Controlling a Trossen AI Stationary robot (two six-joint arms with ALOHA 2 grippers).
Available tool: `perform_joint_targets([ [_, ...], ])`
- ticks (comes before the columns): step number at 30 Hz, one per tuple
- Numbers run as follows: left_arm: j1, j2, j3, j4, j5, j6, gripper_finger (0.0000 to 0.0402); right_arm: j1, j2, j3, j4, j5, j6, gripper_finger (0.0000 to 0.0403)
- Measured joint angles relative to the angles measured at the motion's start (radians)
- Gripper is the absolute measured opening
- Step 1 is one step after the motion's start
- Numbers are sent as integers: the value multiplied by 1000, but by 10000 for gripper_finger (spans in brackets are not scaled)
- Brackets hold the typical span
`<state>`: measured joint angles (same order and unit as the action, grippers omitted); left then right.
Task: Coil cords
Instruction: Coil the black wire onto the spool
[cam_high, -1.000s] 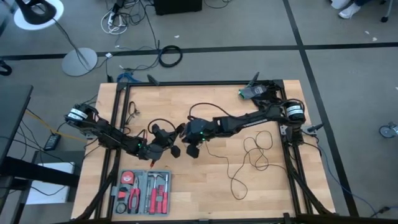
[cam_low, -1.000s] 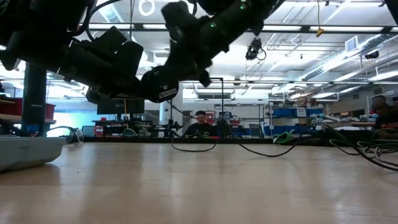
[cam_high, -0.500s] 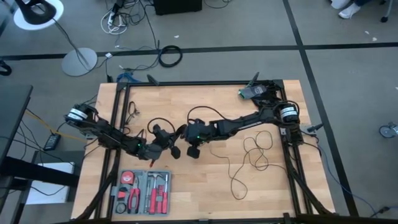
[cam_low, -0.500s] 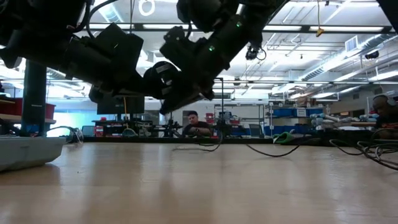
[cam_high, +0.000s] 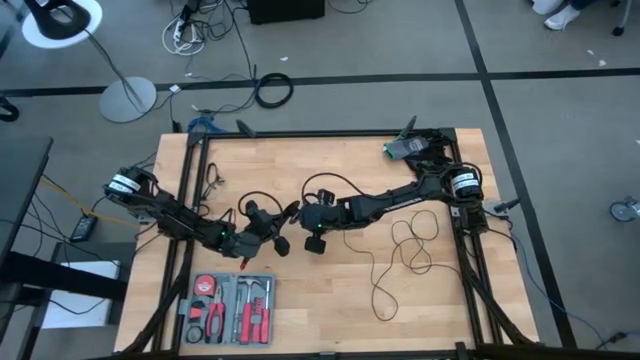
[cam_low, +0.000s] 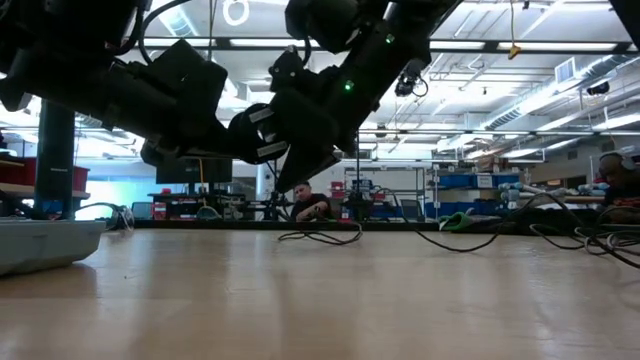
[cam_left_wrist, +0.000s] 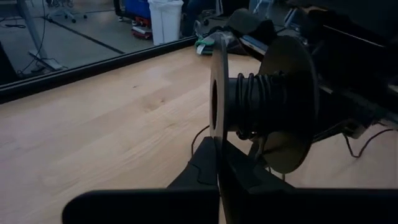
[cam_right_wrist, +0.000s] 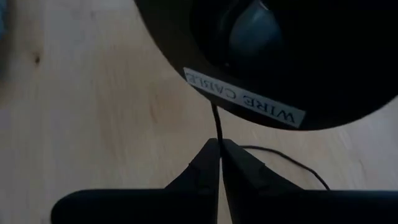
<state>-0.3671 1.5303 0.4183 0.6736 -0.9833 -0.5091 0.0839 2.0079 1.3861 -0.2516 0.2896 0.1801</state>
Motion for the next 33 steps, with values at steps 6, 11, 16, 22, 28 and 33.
perform_joint_targets([
  [6,-1,0,-6,-11,-4,-24,0,8,-25,-11,2,34,-31,15],
  [11,-1,0,-22,-4,-2,-53,0,8,-130,-152,139,58,-25,15],
  [16,-1,0,-31,49,-2,-37,0,7,-237,-364,394,62,-19,13],
  [22,-1,0,-31,75,0,-21,0,1,-291,-587,622,61,99,15],
  [28,-1,-1,-30,75,6,-19,0,13,-294,-818,1054,60,181,11],
  [33,-1,0,-31,80,6,-19,0,12,-293,-897,1312,58,190,12],
])
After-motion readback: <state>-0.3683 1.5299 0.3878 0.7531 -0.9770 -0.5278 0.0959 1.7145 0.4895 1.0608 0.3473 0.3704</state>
